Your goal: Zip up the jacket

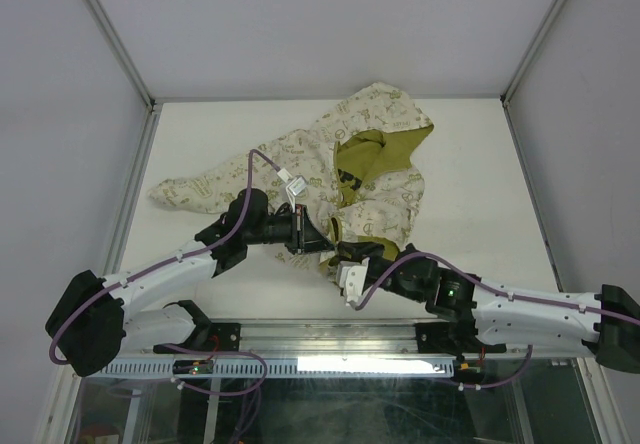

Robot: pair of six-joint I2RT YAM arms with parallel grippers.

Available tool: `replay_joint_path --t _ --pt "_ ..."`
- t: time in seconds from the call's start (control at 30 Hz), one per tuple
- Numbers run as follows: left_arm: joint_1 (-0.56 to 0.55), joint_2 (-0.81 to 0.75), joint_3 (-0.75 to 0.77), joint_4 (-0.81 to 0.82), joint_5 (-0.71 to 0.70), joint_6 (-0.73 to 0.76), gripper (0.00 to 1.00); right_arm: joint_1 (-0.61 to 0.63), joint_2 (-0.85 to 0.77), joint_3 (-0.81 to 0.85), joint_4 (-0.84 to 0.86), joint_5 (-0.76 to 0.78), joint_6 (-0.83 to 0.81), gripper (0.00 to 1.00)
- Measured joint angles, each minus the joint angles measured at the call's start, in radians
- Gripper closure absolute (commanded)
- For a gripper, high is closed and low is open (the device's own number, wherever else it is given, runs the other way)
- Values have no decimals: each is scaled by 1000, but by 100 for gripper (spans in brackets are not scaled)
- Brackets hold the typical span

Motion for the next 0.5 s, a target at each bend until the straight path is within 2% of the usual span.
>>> replay_joint_path --t 0.17,0.5 --pt "0 1 0 -2 0 1 100 1 0 3 -16 1 6 72" --pt "0 2 2 -40 -3 33 100 1 0 54 -100 -18 75 72"
